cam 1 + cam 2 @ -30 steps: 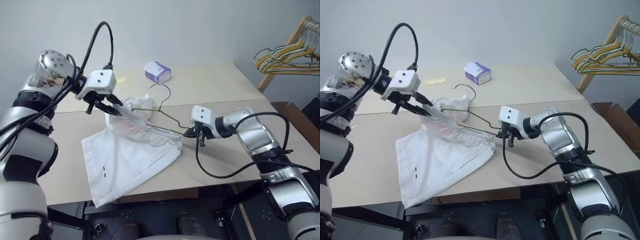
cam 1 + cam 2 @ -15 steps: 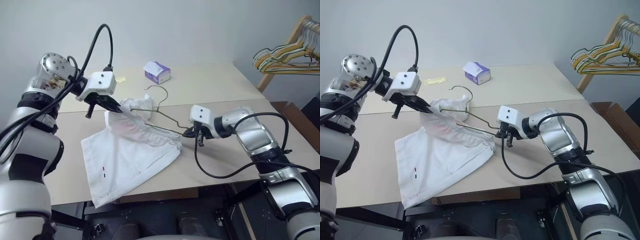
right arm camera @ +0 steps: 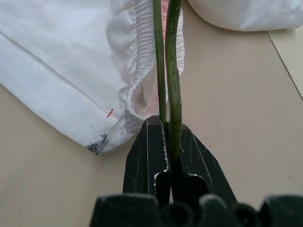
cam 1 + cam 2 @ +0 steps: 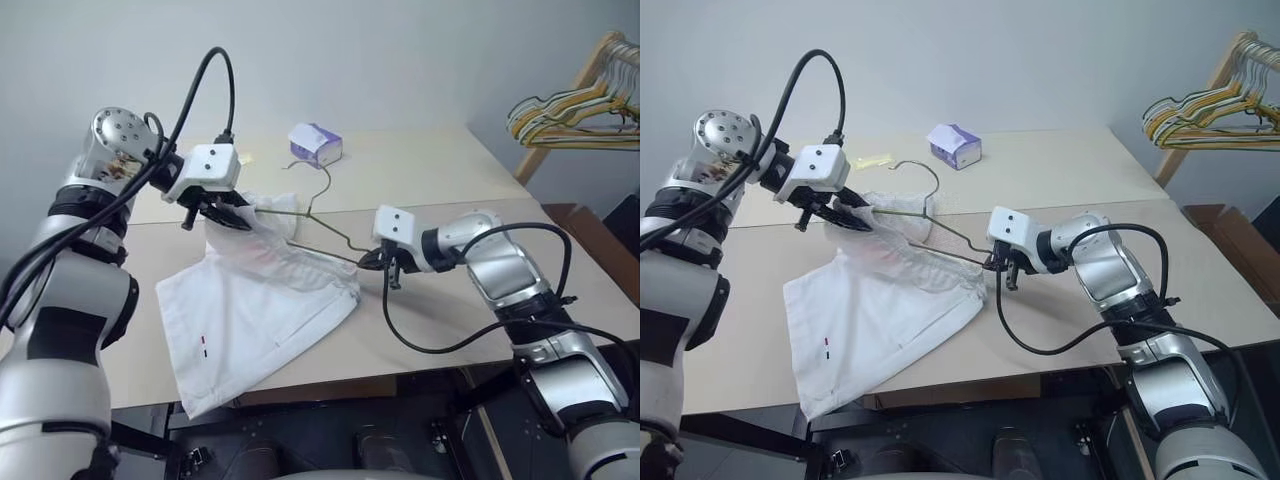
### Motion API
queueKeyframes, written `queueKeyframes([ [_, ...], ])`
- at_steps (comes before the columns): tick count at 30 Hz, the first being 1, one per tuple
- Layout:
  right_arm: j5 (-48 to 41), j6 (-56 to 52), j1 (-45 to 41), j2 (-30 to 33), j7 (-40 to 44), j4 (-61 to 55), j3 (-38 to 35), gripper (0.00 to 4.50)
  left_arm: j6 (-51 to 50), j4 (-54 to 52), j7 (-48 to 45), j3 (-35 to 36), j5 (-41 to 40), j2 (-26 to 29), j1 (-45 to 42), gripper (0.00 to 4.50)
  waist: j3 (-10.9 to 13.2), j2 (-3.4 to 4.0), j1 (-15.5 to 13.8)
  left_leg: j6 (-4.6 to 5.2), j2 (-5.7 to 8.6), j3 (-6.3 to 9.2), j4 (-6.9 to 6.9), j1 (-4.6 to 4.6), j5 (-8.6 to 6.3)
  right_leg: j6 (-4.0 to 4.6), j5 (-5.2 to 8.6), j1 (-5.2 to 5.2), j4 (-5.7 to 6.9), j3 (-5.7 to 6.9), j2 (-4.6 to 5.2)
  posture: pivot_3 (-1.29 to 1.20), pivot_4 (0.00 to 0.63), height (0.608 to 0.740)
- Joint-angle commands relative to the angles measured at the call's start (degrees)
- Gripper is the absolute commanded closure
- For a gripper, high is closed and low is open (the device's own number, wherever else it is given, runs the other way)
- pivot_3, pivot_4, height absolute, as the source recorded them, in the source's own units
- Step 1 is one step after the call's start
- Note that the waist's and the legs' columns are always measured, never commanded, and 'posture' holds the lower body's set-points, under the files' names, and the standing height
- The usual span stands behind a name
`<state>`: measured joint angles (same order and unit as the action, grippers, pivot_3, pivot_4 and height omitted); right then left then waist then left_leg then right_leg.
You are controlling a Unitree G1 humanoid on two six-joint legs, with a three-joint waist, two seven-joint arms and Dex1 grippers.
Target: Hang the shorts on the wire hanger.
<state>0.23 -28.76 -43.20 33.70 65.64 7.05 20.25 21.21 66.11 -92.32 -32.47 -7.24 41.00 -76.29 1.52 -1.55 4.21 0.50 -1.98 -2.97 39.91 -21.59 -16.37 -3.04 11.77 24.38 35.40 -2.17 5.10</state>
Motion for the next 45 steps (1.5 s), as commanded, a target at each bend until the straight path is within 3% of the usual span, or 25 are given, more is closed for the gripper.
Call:
queueKeyframes([
  [1,-1.00,1.06,-1.65,0.19,0.11,-2.15,-1.60,4.50,-0.63,-0.20,-0.18,0.73,-0.29,0.34,-0.88,3.37,0.00,0.00,0.00,0.00,0.00,0.00,0.00,0.00,0.00,0.00,0.00,0.00,0.01,0.00,0.00,-0.05,0.000,0.740],
  [5,-0.88,1.14,-1.43,0.28,0.02,-2.13,-1.61,4.50,-0.29,-0.26,-0.18,0.35,0.01,0.47,-0.98,4.46,0.00,0.00,-0.05,0.00,0.00,0.01,0.00,0.01,0.00,0.00,0.00,0.00,0.02,0.00,0.00,-0.05,0.000,0.740],
  [11,0.53,5.31,-0.23,0.23,-1.74,-1.76,-1.34,4.50,-0.26,-0.62,-0.18,0.36,-1.16,0.75,-1.00,4.48,0.00,0.00,-0.03,0.00,0.00,0.01,0.00,0.00,0.00,0.00,0.00,0.00,0.02,0.00,0.00,-0.05,0.000,0.740],
  [15,1.81,9.53,-0.32,-0.90,-5.16,-1.01,-1.76,4.50,1.33,0.80,-0.18,4.13,1.33,-0.02,-1.43,4.48,0.00,0.00,0.02,0.00,0.00,0.00,0.00,0.01,0.00,0.00,0.00,0.00,0.03,0.00,0.00,-0.05,0.000,0.740],
  [18,0.17,7.35,-1.23,-0.61,-4.14,-1.49,-2.79,3.67,2.00,1.49,-0.18,6.42,2.28,-0.21,-1.89,4.50,0.00,0.00,-0.01,0.00,0.00,0.00,0.00,0.02,0.00,0.00,0.00,0.00,0.03,0.00,0.00,-0.06,0.000,0.740],
  [22,-1.01,2.55,-3.51,-0.86,-8.73,0.30,-7.39,2.31,1.67,2.72,1.18,10.41,4.60,-0.44,-3.28,4.50,0.00,0.00,0.00,0.00,0.01,0.00,0.02,0.01,0.00,0.00,0.00,0.00,0.04,0.00,0.01,-0.06,0.000,0.740],
  [30,-11.13,-7.83,3.60,4.88,-10.54,-11.57,-21.92,2.31,1.91,4.12,4.02,14.33,9.87,-0.30,-3.78,4.50,0.00,-0.01,-0.25,0.00,0.02,0.11,0.01,-0.11,0.00,-0.02,0.00,-0.01,0.31,0.13,0.05,-0.06,0.000,0.740],
  [35,-14.98,-12.09,14.06,6.27,-12.25,-20.52,-24.72,2.31,1.83,4.64,5.07,16.02,11.94,-0.38,-4.02,4.50,-0.01,-0.02,-0.20,0.00,0.01,0.13,0.02,-0.07,0.00,-0.01,0.01,-0.01,0.37,0.15,0.03,-0.06,0.000,0.740],
  [40,-17.68,-16.98,20.82,1.36,-16.15,-23.42,-21.23,2.31,1.59,4.69,5.43,17.71,12.58,-0.48,-4.14,4.50,-0.01,-0.02,0.13,0.00,0.02,0.00,0.02,0.14,0.00,0.00,0.03,-0.03,0.30,-0.04,0.02,-0.06,0.000,0.740],
  [45,-20.30,-21.84,18.24,-8.21,-19.99,-18.20,-17.34,2.31,1.71,4.55,5.06,18.81,13.22,-0.51,-3.89,4.50,-0.01,-0.02,0.27,0.00,0.01,0.00,0.01,0.23,0.00,0.02,0.05,-0.06,0.34,-0.08,-0.01,-0.05,0.000,0.740],
])
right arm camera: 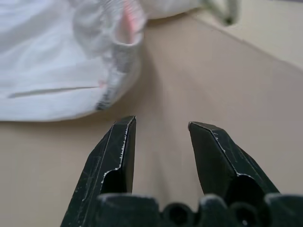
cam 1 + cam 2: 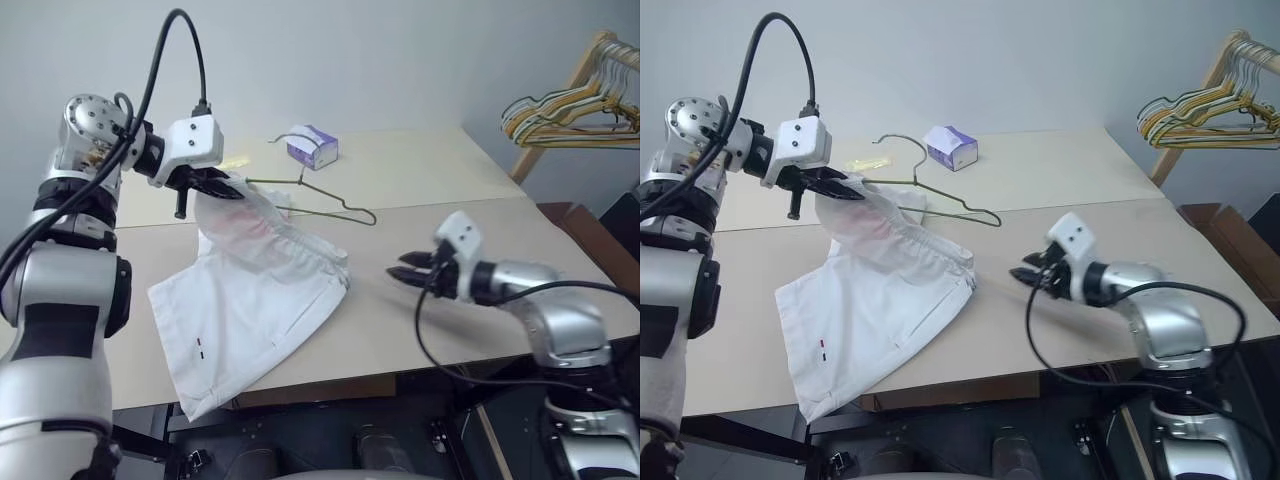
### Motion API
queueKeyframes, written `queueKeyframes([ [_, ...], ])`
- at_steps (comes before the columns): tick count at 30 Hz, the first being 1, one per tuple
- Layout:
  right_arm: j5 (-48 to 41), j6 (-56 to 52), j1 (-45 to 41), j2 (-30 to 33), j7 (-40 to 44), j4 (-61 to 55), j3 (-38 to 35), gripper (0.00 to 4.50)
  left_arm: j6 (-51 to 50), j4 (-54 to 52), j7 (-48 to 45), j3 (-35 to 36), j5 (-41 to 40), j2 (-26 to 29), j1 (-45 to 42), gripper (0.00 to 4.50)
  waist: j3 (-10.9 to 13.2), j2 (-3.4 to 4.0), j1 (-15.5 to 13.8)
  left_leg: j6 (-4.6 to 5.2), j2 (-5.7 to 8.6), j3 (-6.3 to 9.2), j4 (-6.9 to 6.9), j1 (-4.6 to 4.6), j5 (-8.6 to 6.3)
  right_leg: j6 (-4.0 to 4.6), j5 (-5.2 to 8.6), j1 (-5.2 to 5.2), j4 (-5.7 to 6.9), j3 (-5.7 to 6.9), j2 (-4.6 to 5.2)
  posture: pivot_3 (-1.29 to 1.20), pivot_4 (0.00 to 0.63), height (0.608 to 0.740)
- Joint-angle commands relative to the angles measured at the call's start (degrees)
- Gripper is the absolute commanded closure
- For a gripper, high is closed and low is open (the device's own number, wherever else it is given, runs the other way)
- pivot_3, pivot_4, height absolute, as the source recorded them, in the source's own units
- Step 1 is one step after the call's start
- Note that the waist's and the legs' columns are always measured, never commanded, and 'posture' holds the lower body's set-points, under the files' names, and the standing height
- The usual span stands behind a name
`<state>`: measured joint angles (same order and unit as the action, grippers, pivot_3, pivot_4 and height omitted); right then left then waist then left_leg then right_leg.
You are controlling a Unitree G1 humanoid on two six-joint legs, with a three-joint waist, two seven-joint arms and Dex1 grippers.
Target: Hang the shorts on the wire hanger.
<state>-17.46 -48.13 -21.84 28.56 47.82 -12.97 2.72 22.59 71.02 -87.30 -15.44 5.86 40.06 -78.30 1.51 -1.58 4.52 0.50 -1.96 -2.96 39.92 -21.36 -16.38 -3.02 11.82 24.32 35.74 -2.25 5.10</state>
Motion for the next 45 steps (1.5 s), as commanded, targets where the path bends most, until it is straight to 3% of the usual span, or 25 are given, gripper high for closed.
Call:
queueKeyframes([
  [1,-3.29,-3.31,-3.99,-4.74,-2.83,3.05,0.18,2.31,0.35,-0.39,-0.02,1.96,0.24,0.43,-1.82,4.50,0.00,0.00,-0.12,0.00,0.01,0.00,0.00,-0.02,0.00,0.00,0.00,0.00,0.02,0.00,0.02,-0.05,0.000,0.740],
  [10,-1.84,-0.95,-7.36,-10.07,-5.52,12.78,4.21,2.31,0.44,-0.60,-0.11,3.41,0.92,0.21,-1.51,4.50,-0.01,-0.02,-0.54,0.00,0.02,0.12,0.01,-0.22,0.00,-0.03,-0.02,0.01,0.10,0.17,0.06,-0.04,0.000,0.740],
  [13,-2.02,0.10,-7.93,-10.45,-5.65,13.89,4.40,2.83,0.31,-0.58,0.10,3.70,0.95,0.23,-1.40,4.50,-0.01,-0.02,-0.46,0.00,0.02,0.12,0.02,-0.22,0.00,-0.03,-0.02,0.01,0.11,0.17,0.05,-0.03,0.000,0.740],
  [18,-2.08,1.19,-9.09,-10.46,-6.40,16.58,3.86,4.45,0.44,-0.67,-0.09,4.11,0.94,0.48,-1.22,4.50,-0.01,-0.02,-0.29,0.00,0.01,0.13,0.01,-0.18,0.00,-0.03,-0.02,0.02,0.14,0.17,0.04,-0.03,0.000,0.740],
  [29,0.26,4.71,-10.48,-8.88,-8.53,20.05,3.30,4.45,0.02,-1.18,-4.91,6.56,-2.61,1.26,-1.01,4.50,-0.01,-0.02,-0.34,0.00,0.01,0.14,0.01,-0.20,0.00,-0.03,-0.02,0.02,0.14,0.17,0.04,-0.03,0.000,0.740],
  [38,-1.90,3.99,-12.87,-0.51,-6.75,19.35,-3.63,4.45,-1.52,-3.76,-5.20,1.41,-9.61,5.48,0.12,4.50,-0.01,-0.02,-0.44,0.00,0.01,0.17,0.01,-0.22,0.00,-0.04,-0.02,0.01,0.12,0.19,0.04,-0.03,0.000,0.740],
  [45,-3.29,2.09,-15.43,1.42,-7.52,20.27,-6.20,4.45,-1.61,-6.15,-5.20,-3.06,-15.29,7.72,1.76,4.50,-0.01,-0.02,-0.33,0.00,0.00,0.15,0.01,-0.20,0.00,-0.03,-0.02,0.03,0.15,0.14,0.04,-0.04,0.000,0.740],
])
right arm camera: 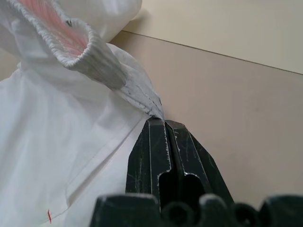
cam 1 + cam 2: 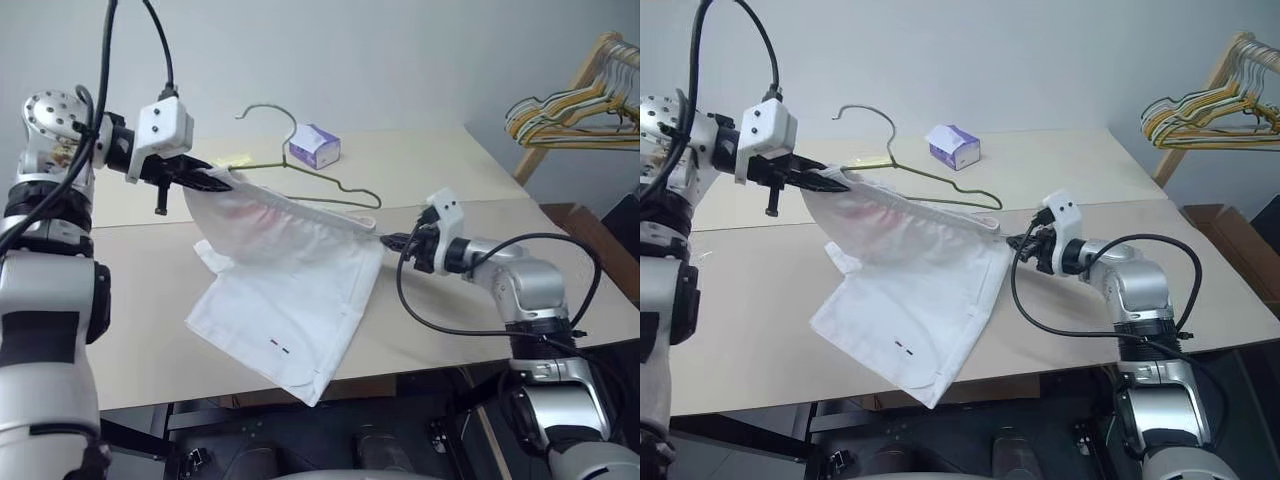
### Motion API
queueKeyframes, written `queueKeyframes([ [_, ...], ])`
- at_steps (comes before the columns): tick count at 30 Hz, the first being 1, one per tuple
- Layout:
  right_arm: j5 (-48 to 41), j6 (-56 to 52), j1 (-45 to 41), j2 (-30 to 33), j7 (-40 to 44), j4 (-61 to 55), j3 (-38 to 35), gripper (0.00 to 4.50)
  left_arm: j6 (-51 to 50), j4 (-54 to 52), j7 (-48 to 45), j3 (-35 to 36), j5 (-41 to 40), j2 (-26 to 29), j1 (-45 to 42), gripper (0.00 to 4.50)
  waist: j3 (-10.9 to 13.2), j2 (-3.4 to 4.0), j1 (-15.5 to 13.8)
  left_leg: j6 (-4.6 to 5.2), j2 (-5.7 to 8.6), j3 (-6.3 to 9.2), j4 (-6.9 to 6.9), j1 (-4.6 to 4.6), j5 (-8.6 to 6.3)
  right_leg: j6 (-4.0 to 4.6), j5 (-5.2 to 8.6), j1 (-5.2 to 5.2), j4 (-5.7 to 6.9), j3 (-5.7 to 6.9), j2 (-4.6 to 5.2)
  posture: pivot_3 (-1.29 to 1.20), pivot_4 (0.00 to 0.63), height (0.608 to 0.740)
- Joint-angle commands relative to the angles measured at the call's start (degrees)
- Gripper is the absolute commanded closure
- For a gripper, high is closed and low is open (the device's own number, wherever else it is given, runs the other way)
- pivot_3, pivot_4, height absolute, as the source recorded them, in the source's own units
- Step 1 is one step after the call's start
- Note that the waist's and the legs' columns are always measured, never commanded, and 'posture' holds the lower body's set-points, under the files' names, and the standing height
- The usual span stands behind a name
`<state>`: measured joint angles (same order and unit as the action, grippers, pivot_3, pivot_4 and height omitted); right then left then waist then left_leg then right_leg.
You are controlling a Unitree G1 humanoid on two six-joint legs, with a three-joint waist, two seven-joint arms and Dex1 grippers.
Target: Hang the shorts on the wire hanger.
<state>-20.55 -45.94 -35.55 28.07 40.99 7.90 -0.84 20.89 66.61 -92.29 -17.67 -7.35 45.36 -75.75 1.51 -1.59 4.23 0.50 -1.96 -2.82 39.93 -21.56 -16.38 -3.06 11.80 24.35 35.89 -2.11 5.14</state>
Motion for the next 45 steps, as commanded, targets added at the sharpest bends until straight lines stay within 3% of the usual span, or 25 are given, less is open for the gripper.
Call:
queueKeyframes([
  [1,-0.17,-0.09,-1.84,2.16,-0.68,-0.66,-2.53,4.45,0.59,-1.70,-0.21,-1.36,-2.07,2.61,-0.70,4.50,0.00,0.00,-0.07,0.00,0.00,0.01,0.00,-0.01,0.00,0.00,0.00,0.00,-0.01,0.01,0.00,-0.04,0.000,0.740],
  [10,-0.25,0.31,-1.86,3.95,-0.49,-1.04,-2.57,4.45,1.91,-0.01,-0.21,-2.21,0.19,2.90,-0.71,4.50,0.00,0.00,-0.11,0.00,0.01,0.00,0.00,-0.02,0.00,0.00,0.00,0.00,-0.03,0.02,0.00,-0.04,0.000,0.740],
  [16,0.65,2.24,-1.97,7.70,2.26,-8.76,0.18,4.45,4.34,1.86,2.19,-0.68,6.32,1.75,-0.60,4.50,0.01,0.01,-0.18,0.00,0.01,0.00,0.00,-0.05,0.00,0.00,0.00,0.02,-0.03,0.03,0.00,-0.04,0.000,0.740],
  [24,1.60,-2.17,-13.65,16.15,11.27,-16.56,9.58,4.45,3.17,2.43,6.18,3.85,7.97,-1.84,-1.48,4.50,0.05,0.08,-0.08,0.00,0.00,-0.05,0.04,-0.05,0.00,-0.01,0.01,0.09,-0.06,0.00,0.00,-0.05,0.000,0.740],
  [28,2.90,-5.17,-23.37,15.47,12.76,-14.63,13.64,4.45,3.38,1.94,5.45,5.92,8.22,-2.89,-1.42,4.50,0.05,0.08,0.28,0.00,-0.02,-0.06,0.03,-0.09,0.00,0.01,0.01,0.15,-0.02,0.00,-0.01,-0.07,0.000,0.740],
  [31,3.28,-4.72,-25.99,15.38,14.42,-15.25,15.26,4.45,3.16,1.80,6.49,6.80,9.02,-3.34,-1.15,4.50,0.05,0.08,0.41,0.00,-0.02,-0.04,0.03,-0.15,0.00,0.01,0.01,0.15,0.00,0.04,0.00,-0.07,0.000,0.740],
  [37,4.57,-1.76,-25.39,14.06,13.69,-14.30,14.62,4.45,3.40,1.63,8.64,8.63,9.32,-3.60,-0.49,4.50,0.05,0.07,0.43,0.00,0.01,-0.02,0.09,-0.30,0.00,-0.01,0.00,0.19,-0.03,0.11,0.07,-0.06,0.000,0.740],
  [45,13.03,7.72,-21.59,11.91,9.16,-11.69,17.30,4.45,2.82,0.79,5.89,11.67,8.46,-3.72,0.42,4.50,0.04,0.07,1.23,0.00,0.01,-0.01,0.13,-0.28,0.00,-0.01,0.00,0.19,0.04,0.12,0.06,-0.05,0.000,0.740],
])
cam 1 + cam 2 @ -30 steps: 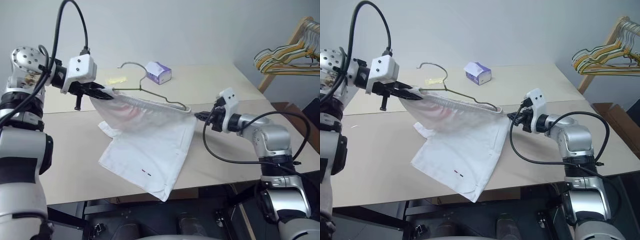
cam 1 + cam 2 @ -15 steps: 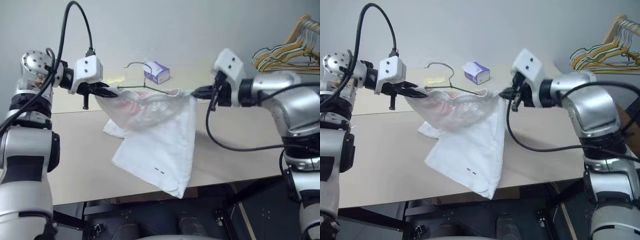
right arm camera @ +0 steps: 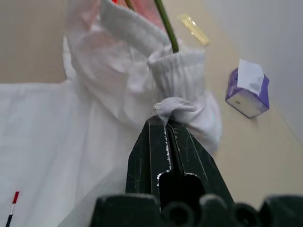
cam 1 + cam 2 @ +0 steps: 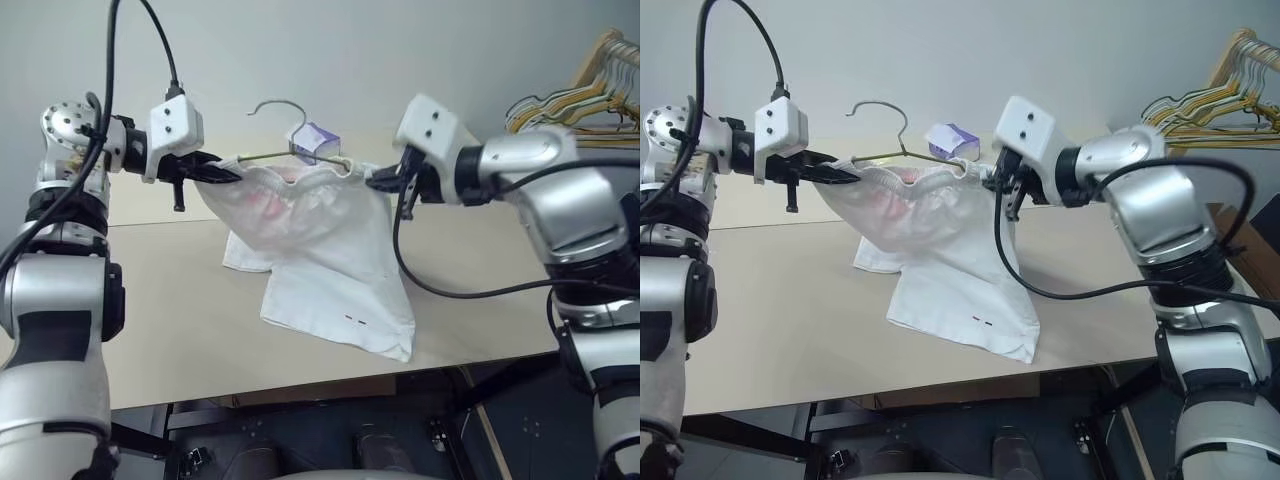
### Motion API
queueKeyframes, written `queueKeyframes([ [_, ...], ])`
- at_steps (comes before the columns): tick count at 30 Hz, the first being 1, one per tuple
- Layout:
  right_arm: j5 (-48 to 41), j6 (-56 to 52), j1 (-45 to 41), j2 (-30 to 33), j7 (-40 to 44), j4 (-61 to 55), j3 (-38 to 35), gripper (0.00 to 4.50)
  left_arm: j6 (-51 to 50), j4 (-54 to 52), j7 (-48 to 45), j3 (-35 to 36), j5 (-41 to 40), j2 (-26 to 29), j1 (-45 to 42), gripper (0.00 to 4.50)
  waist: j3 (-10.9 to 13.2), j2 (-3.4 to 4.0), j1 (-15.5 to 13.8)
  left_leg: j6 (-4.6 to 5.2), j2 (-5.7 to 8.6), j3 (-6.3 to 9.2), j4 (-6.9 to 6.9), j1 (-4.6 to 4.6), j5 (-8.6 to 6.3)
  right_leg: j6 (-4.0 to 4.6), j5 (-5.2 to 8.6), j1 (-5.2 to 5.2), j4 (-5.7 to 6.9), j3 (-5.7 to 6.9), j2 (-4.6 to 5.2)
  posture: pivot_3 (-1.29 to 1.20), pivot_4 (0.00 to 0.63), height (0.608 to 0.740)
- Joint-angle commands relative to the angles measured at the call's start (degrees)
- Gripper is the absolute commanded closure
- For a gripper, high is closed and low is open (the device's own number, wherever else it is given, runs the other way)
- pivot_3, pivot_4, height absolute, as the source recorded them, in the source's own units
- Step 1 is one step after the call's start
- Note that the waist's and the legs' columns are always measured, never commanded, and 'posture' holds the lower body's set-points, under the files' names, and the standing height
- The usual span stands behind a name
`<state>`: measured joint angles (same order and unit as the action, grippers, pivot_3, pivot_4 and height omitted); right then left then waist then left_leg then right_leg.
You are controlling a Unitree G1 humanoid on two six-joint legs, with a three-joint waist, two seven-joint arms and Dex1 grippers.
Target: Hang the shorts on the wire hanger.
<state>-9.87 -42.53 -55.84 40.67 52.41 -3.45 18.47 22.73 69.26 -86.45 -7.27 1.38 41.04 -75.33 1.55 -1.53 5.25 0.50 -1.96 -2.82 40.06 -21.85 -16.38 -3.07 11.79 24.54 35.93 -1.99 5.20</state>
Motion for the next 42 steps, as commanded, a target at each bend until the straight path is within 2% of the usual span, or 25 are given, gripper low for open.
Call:
queueKeyframes([
  [1,2.43,5.08,-1.39,-1.18,-2.56,-0.34,-2.63,4.45,1.33,-1.92,0.15,1.09,0.12,0.68,0.31,4.50,0.00,0.00,0.30,0.00,0.00,0.01,0.00,0.00,0.00,0.00,0.00,0.00,0.00,0.00,0.00,-0.05,0.000,0.740],
  [5,1.91,7.60,-1.28,-1.08,-0.83,-1.02,-3.94,4.45,2.04,-2.25,0.50,1.11,0.73,0.58,1.02,4.50,0.00,0.00,0.56,0.00,0.00,0.02,-0.02,0.00,0.00,0.00,0.00,0.00,-0.02,0.00,-0.01,-0.05,0.000,0.740],
  [12,3.38,12.23,-0.25,0.81,3.19,0.10,-3.06,2.16,1.78,-2.49,-0.27,2.29,-0.65,0.12,0.82,4.50,0.00,0.00,0.41,0.00,0.00,0.04,-0.01,0.00,0.00,0.00,0.00,0.00,-0.02,0.01,0.00,-0.06,0.000,0.740],
  [18,5.81,17.15,0.06,0.27,3.77,4.34,-3.07,2.16,1.72,-2.76,-2.23,3.10,-0.90,0.24,0.99,4.50,0.00,0.00,0.44,0.00,0.00,0.02,-0.01,0.01,0.00,0.00,0.00,0.00,-0.01,0.01,-0.01,-0.06,0.000,0.740],
  [28,1.61,16.90,-1.02,-2.44,9.79,9.96,-4.54,2.16,1.69,-3.51,-6.04,4.57,-2.58,-0.29,1.32,4.50,0.00,0.00,0.53,0.00,0.00,0.03,-0.01,0.02,0.00,0.00,0.00,0.00,0.00,0.00,-0.01,-0.05,0.000,0.740],
  [33,-1.64,12.99,-2.53,-4.24,12.54,10.87,-5.37,2.16,1.91,-3.96,-6.05,3.95,-3.06,-0.43,1.75,4.50,0.00,0.00,0.54,0.00,0.00,0.04,-0.01,0.02,0.00,0.00,0.00,0.00,0.00,0.00,-0.01,-0.05,0.000,0.740],
  [36,-2.07,12.45,-2.81,-4.76,13.22,11.03,-5.37,2.77,2.29,-4.42,-6.05,3.44,-3.29,-0.47,2.15,4.50,0.00,0.00,0.51,0.00,0.00,0.04,0.00,0.02,0.00,0.00,0.00,-0.01,0.01,0.00,0.00,-0.05,0.000,0.740],
  [41,-0.81,12.94,-2.38,-5.21,12.87,11.23,-4.51,4.42,1.95,-4.97,-6.05,2.67,-4.83,-0.49,2.52,4.50,0.00,0.00,0.49,0.00,0.00,0.04,0.00,0.02,0.00,0.00,0.00,0.00,0.02,0.00,-0.01,-0.05,0.000,0.740],
  [42,-0.66,12.90,-2.29,-5.31,12.77,11.25,-4.50,4.44,2.16,-5.01,-6.05,2.55,-4.99,-0.44,2.58,4.50,0.00,0.00,0.50,0.00,0.00,0.04,0.00,0.02,0.00,0.00,0.00,0.00,0.02,0.00,0.00,-0.05,0.000,0.740],
])
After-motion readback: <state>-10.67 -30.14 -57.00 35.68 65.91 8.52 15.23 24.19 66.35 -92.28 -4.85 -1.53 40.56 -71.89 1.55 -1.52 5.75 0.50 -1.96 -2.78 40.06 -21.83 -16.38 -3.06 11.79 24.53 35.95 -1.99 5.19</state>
